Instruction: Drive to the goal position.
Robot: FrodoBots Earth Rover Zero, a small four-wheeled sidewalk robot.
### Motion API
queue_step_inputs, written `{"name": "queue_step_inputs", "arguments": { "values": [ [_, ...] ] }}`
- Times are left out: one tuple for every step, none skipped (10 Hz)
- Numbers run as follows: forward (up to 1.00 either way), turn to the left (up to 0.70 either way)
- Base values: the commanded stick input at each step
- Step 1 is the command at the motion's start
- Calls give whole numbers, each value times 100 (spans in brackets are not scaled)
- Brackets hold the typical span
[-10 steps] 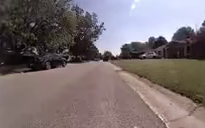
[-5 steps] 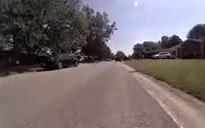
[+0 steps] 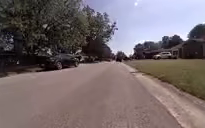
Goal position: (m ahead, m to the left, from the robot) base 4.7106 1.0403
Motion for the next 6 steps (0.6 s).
{"name": "queue_step_inputs", "arguments": {
  "values": [
    [50, 0],
    [50, 0],
    [50, 0],
    [50, 0],
    [50, 0],
    [50, 0]
  ]
}}
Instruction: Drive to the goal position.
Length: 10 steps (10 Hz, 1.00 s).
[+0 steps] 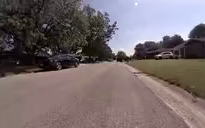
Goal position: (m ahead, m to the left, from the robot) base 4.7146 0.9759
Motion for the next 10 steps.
{"name": "queue_step_inputs", "arguments": {
  "values": [
    [50, 0],
    [50, 0],
    [50, 0],
    [50, 0],
    [50, 0],
    [50, 0],
    [50, 0],
    [50, 0],
    [50, 0],
    [50, 0]
  ]
}}
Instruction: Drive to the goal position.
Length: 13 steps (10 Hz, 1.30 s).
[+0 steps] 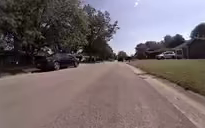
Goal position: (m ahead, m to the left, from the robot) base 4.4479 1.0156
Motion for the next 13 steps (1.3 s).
{"name": "queue_step_inputs", "arguments": {
  "values": [
    [50, 0],
    [50, 0],
    [50, 0],
    [50, 0],
    [50, 0],
    [50, 0],
    [50, 0],
    [50, 0],
    [50, 0],
    [50, 0],
    [50, 0],
    [50, -27],
    [50, -42]
  ]
}}
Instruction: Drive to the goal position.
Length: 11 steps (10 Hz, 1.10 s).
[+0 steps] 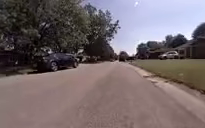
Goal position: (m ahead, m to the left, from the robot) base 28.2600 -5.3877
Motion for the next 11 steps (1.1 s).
{"name": "queue_step_inputs", "arguments": {
  "values": [
    [50, 0],
    [50, 0],
    [50, 0],
    [50, 0],
    [50, 0],
    [50, 0],
    [50, 0],
    [50, 0],
    [50, 0],
    [50, 0],
    [50, 0]
  ]
}}
